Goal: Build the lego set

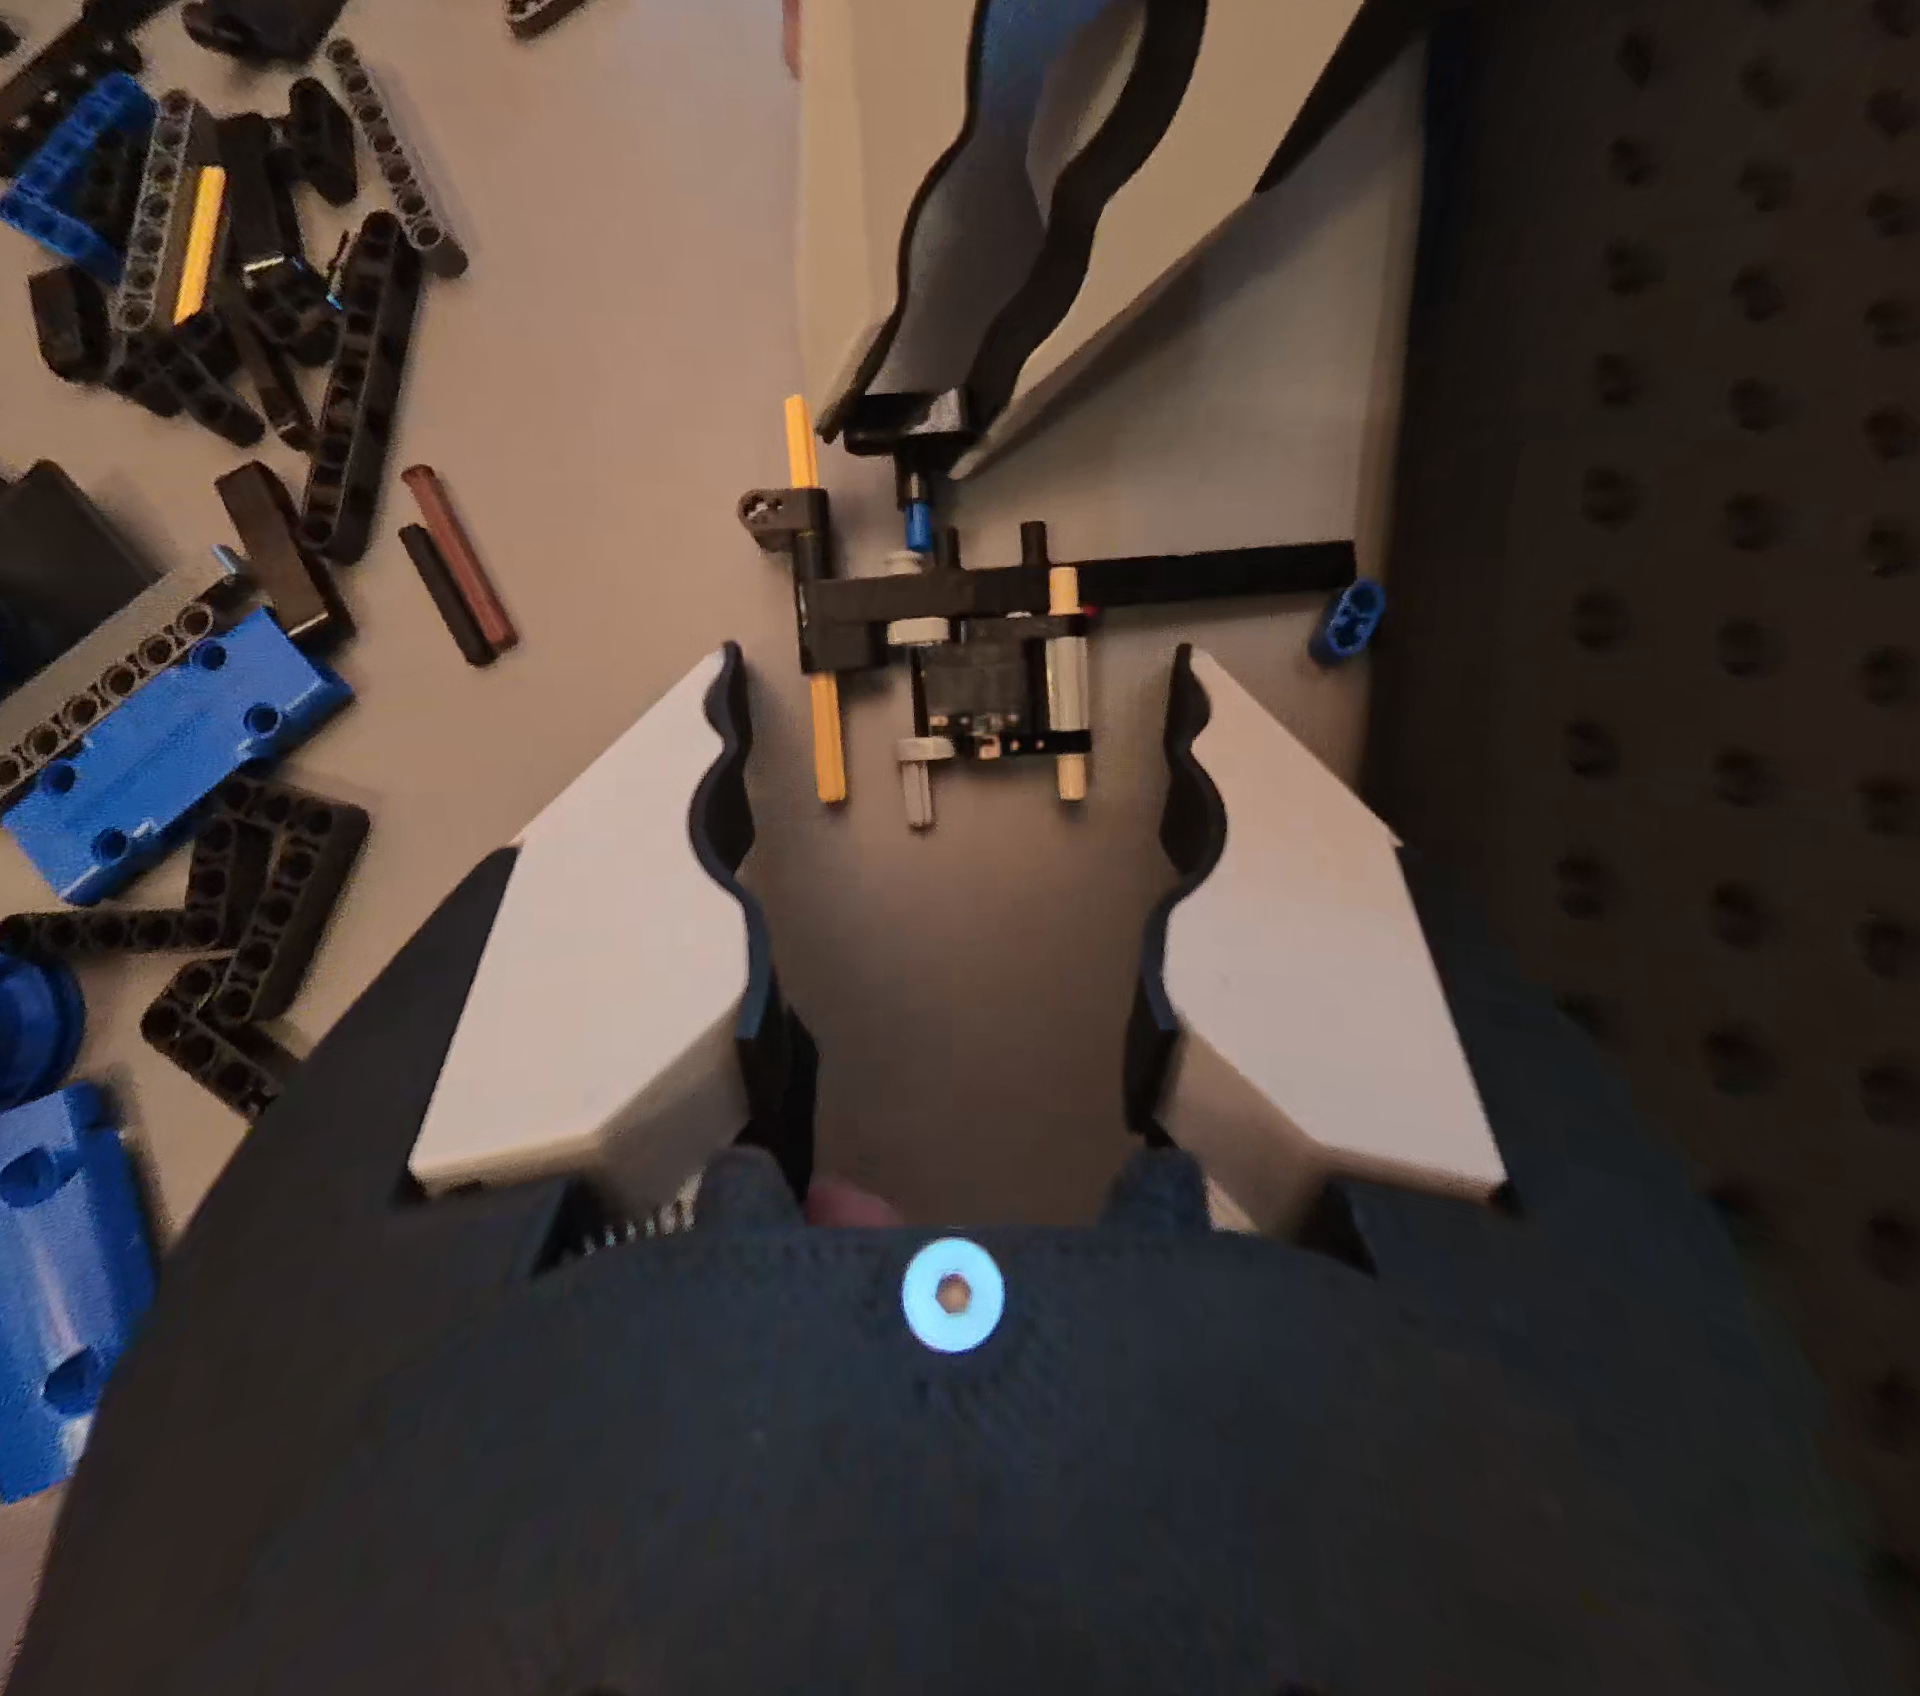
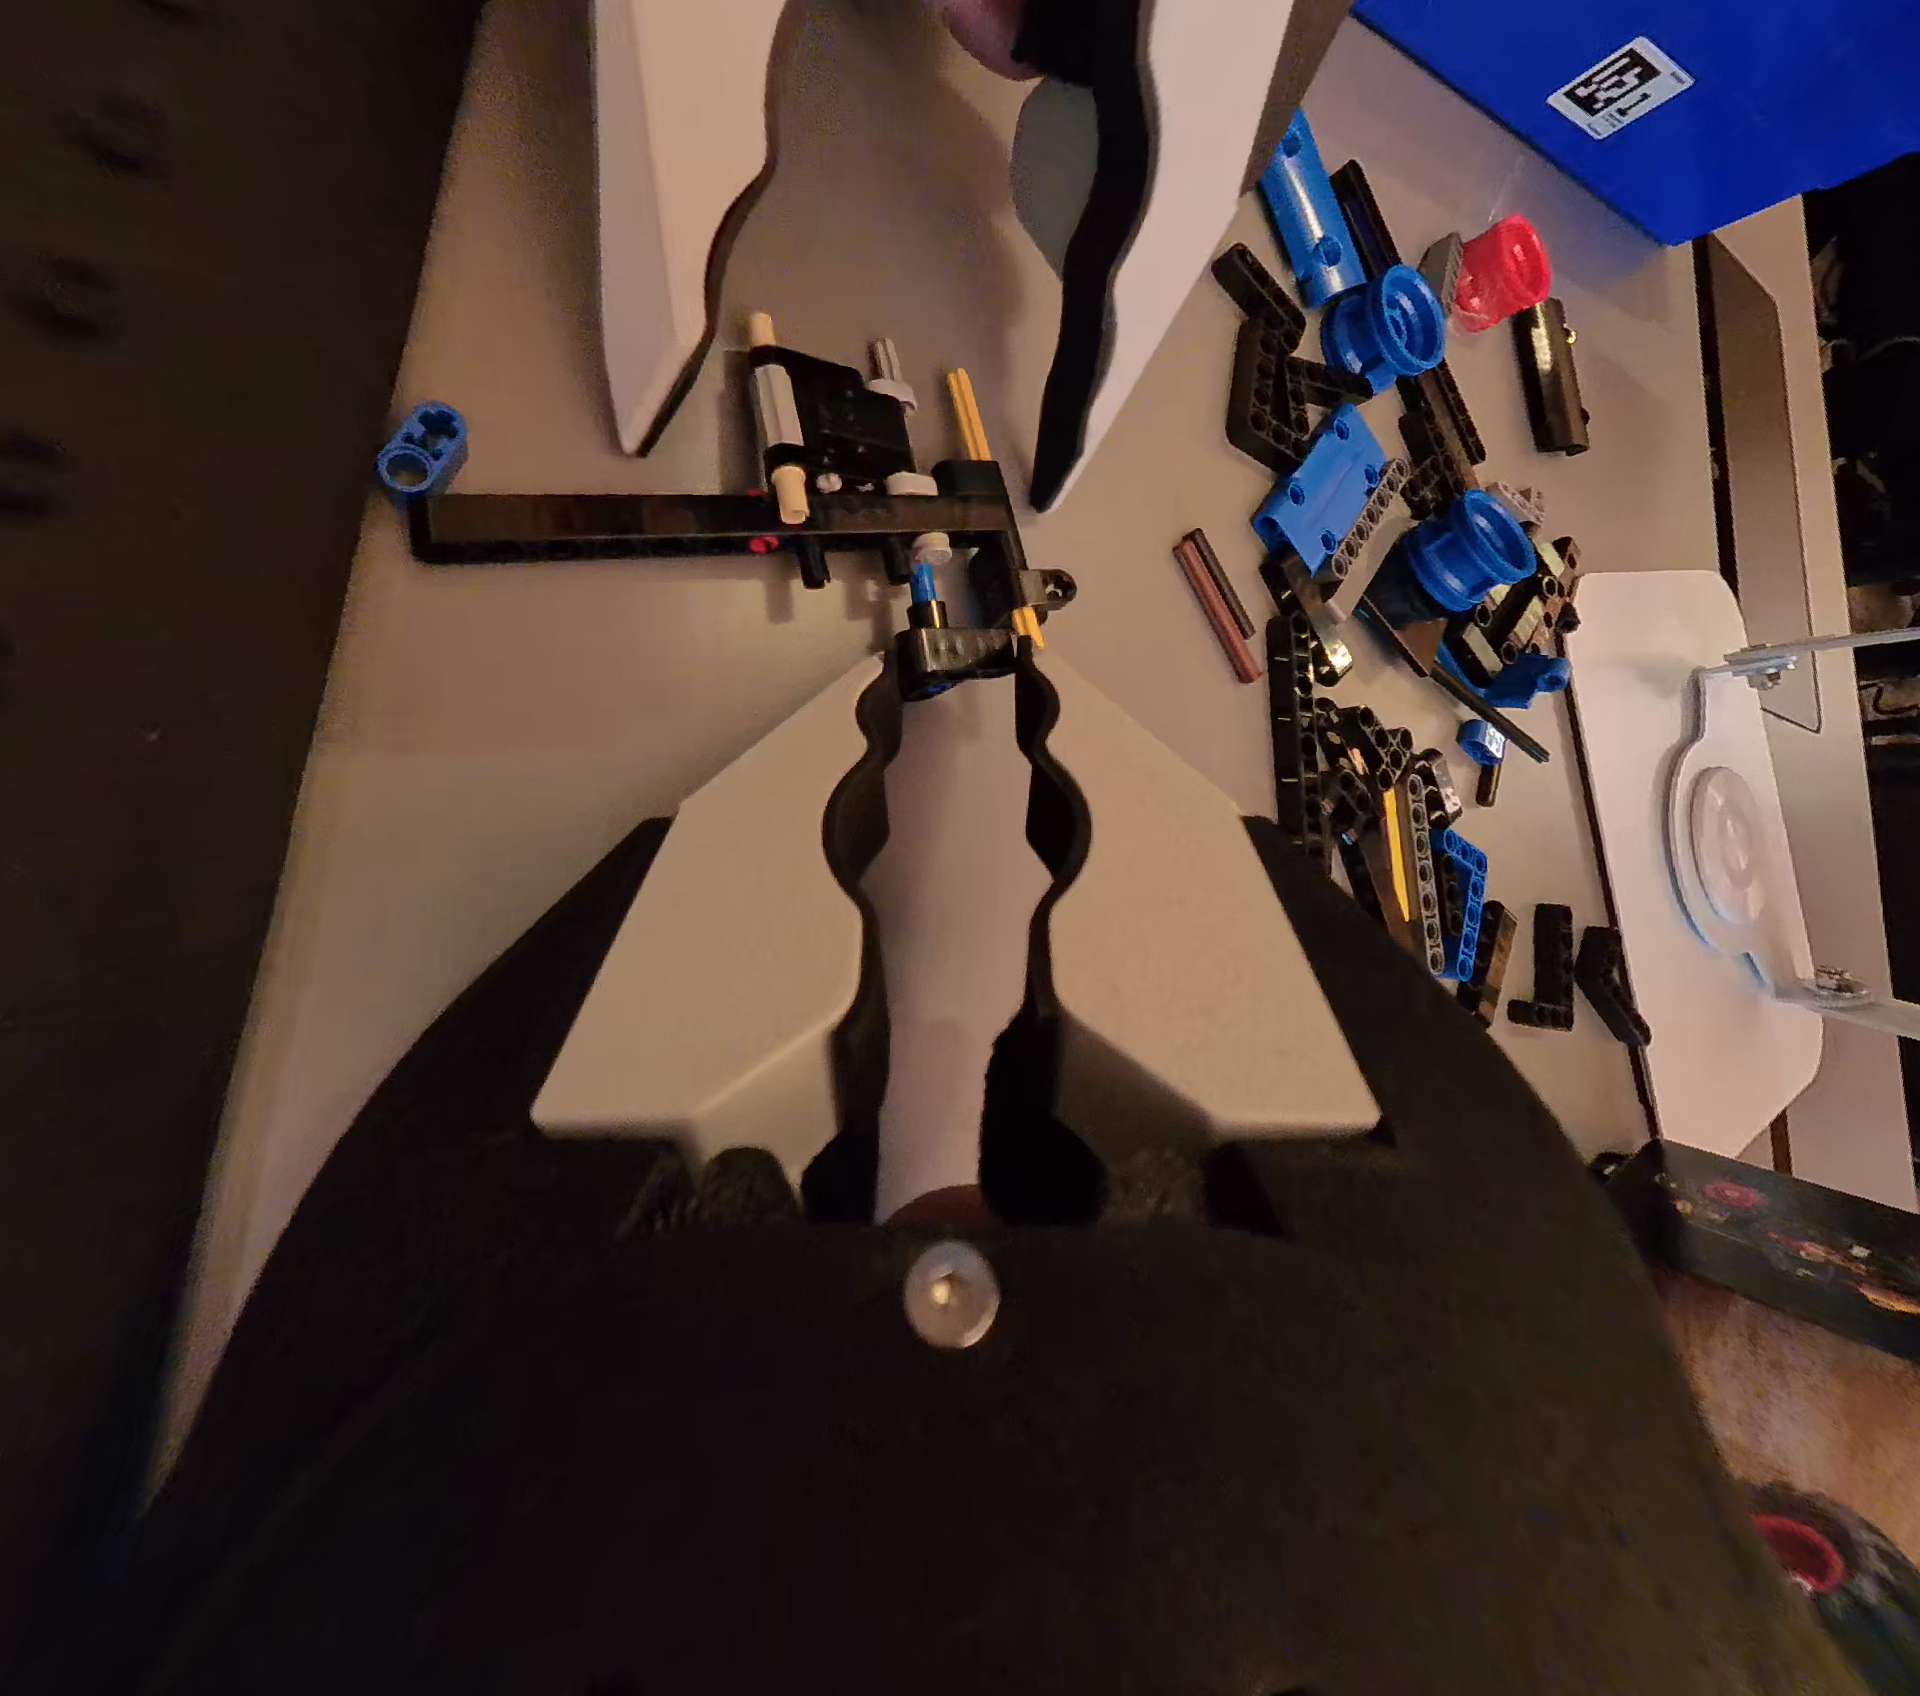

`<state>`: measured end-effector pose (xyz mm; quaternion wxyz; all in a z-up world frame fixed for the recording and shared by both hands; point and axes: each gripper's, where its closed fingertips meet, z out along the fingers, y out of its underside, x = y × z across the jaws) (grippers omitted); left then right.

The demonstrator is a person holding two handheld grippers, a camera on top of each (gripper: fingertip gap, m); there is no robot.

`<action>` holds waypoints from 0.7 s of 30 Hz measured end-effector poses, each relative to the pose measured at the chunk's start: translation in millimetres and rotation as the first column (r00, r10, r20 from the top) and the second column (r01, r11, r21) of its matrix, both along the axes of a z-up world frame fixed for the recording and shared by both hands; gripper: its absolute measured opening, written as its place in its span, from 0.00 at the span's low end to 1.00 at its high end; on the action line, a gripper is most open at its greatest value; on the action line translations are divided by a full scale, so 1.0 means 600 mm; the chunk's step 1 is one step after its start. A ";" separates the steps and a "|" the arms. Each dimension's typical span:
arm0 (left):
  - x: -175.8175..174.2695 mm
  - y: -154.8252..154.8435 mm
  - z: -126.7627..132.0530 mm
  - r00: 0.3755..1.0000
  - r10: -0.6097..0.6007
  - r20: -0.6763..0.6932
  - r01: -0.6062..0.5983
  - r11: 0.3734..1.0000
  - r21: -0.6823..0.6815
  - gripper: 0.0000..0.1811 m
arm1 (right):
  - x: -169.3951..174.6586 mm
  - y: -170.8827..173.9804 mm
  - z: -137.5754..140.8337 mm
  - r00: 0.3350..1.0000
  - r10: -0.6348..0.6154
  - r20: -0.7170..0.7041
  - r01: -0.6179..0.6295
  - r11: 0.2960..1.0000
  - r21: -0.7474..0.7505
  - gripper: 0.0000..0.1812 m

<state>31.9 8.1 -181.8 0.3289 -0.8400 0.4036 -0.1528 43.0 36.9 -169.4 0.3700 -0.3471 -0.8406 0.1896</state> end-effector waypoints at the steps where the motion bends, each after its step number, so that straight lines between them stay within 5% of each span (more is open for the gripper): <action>1: 0.001 0.001 0.000 1.000 0.000 -0.003 0.000 1.000 -0.001 0.41 | 0.000 -0.001 0.000 1.000 0.003 0.000 -0.003 1.000 0.000 0.11; 3: 0.002 0.007 0.003 1.000 -0.006 -0.001 0.006 1.000 0.013 0.29 | 0.001 -0.003 0.000 1.000 0.009 -0.002 -0.009 1.000 0.003 0.11; 21: 0.014 0.016 0.029 0.979 0.009 0.202 -0.015 0.999 0.032 0.27 | 0.013 -0.006 0.001 0.996 0.076 -0.043 -0.072 0.993 0.096 0.12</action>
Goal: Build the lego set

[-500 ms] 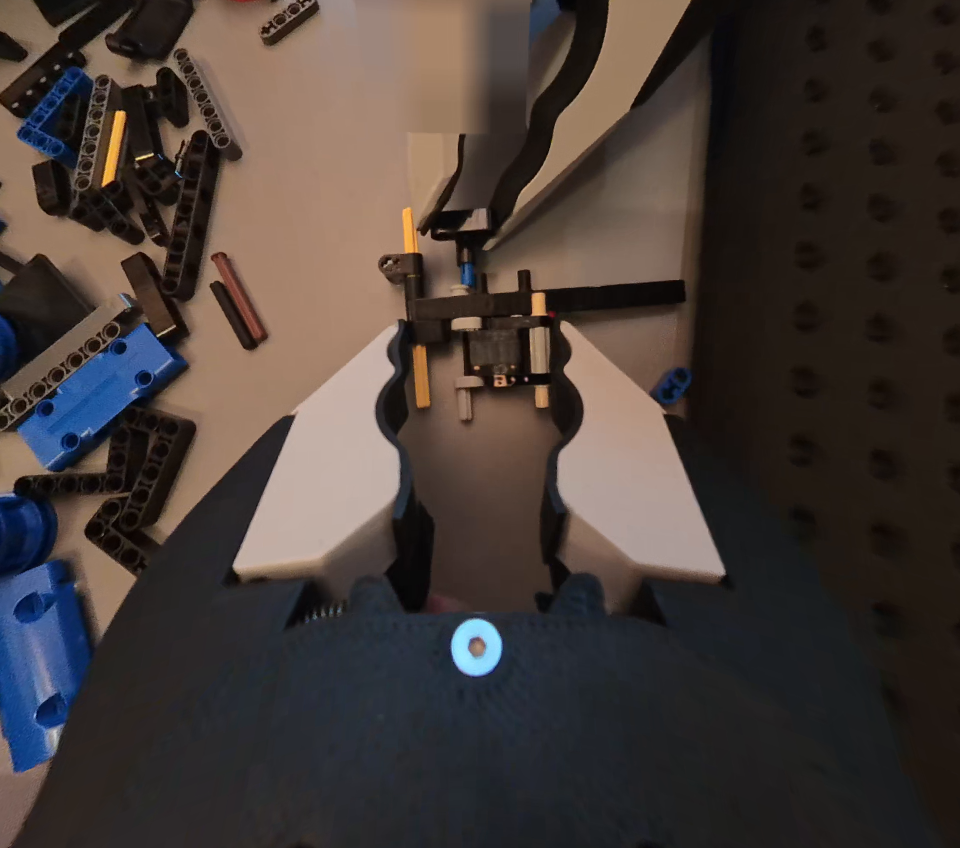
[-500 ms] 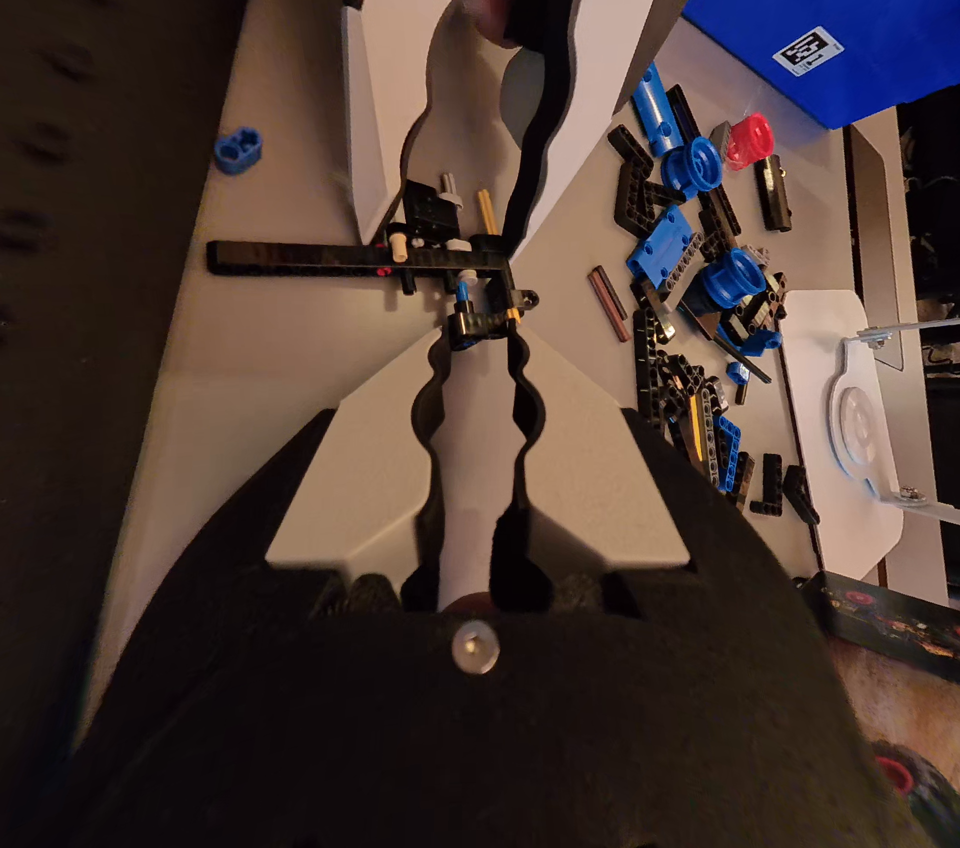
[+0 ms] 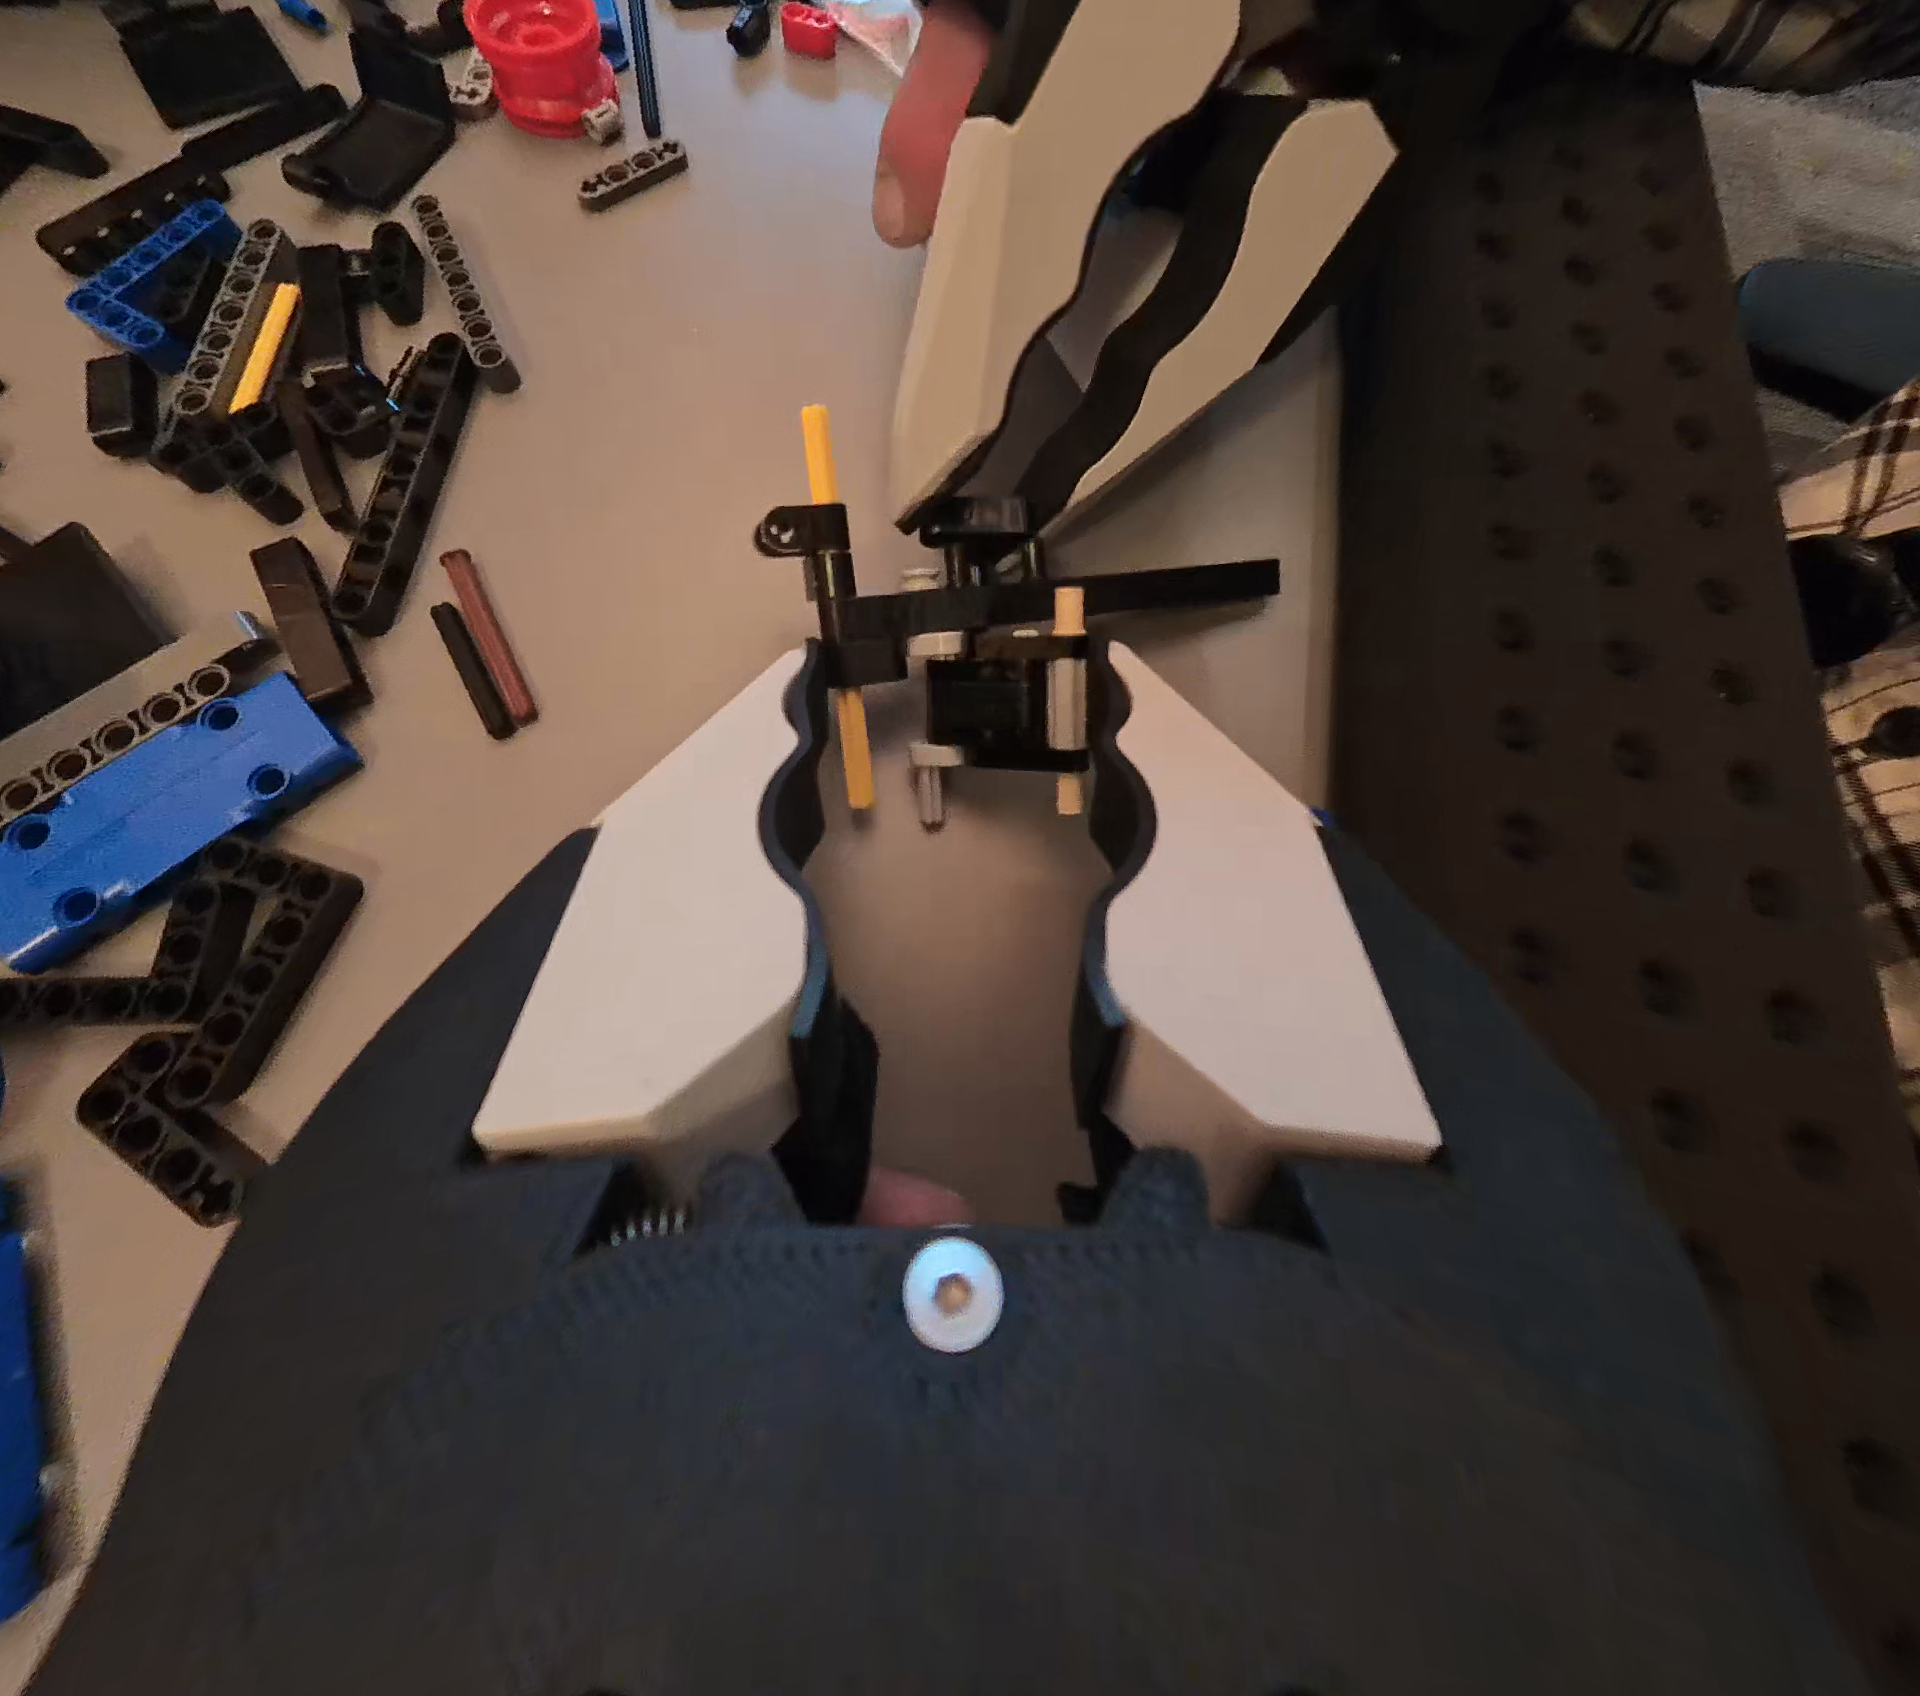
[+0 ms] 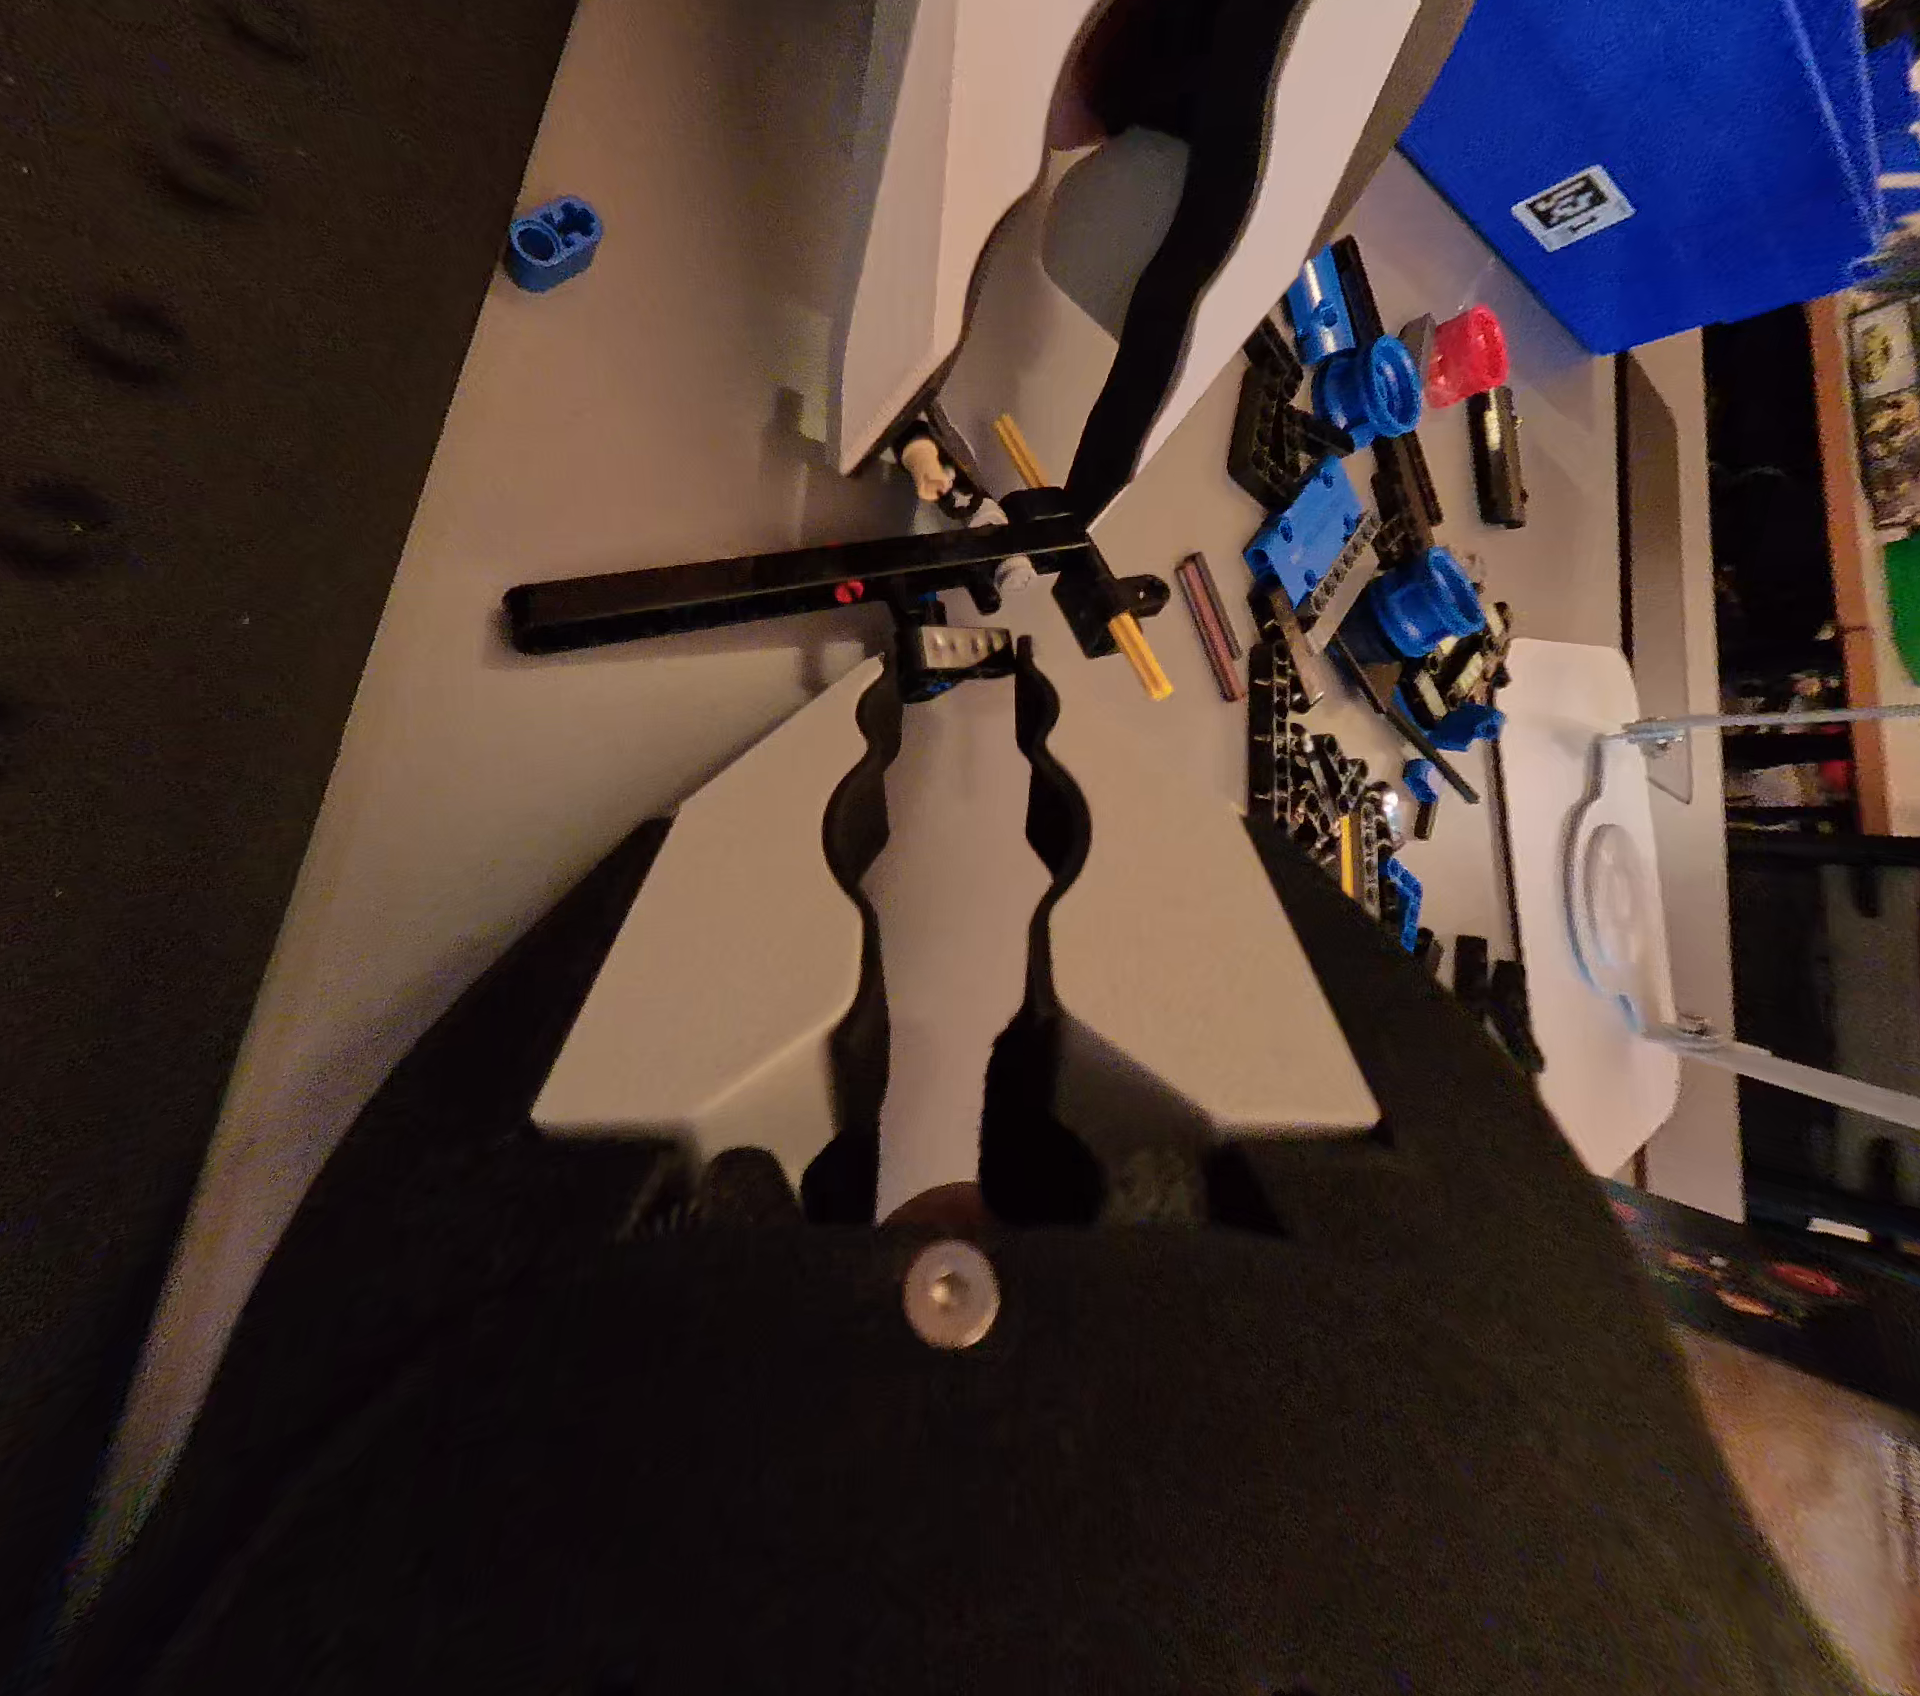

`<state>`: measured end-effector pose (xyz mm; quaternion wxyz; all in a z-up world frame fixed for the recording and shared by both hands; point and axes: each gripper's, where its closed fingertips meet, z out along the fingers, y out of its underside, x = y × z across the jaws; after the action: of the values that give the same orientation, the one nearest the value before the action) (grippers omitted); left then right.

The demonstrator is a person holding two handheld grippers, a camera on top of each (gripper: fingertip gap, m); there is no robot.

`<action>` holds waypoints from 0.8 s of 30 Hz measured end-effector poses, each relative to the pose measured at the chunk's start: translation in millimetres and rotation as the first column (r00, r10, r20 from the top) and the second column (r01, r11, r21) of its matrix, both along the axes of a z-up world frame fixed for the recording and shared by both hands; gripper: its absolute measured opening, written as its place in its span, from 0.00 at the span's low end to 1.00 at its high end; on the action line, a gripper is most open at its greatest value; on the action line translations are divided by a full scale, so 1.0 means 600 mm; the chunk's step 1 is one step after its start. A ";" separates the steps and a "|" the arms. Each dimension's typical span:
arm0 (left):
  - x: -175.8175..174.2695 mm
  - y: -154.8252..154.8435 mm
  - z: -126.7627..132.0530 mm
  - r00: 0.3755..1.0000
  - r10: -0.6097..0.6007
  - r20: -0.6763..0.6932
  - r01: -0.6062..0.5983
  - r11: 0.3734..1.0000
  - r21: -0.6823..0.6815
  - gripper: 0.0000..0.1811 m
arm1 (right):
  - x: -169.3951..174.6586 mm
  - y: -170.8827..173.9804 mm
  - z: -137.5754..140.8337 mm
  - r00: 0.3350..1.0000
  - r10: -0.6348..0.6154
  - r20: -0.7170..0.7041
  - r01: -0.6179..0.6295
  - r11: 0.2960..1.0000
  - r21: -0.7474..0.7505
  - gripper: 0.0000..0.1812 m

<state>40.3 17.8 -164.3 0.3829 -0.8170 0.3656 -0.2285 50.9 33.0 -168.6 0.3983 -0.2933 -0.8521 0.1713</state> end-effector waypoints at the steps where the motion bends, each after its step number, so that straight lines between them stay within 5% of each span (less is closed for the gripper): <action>1: 0.001 0.000 0.000 1.000 -0.002 0.002 0.002 1.000 -0.005 0.27 | 0.000 -0.001 0.001 1.000 0.010 -0.007 -0.010 1.000 0.018 0.11; 12: 0.007 0.007 -0.006 0.999 -0.031 0.015 0.032 0.998 -0.058 0.28 | 0.001 -0.006 0.002 0.997 0.064 -0.053 -0.055 0.986 0.156 0.11; 24: 0.006 0.011 -0.011 1.000 -0.011 -0.009 0.011 0.998 -0.054 0.28 | -0.002 -0.003 0.000 1.000 -0.003 -0.006 0.004 0.995 0.102 0.11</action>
<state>44.0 24.3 -170.8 0.3578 -0.8260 0.3655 -0.2367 49.9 31.2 -168.3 0.4153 -0.2736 -0.8581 0.1276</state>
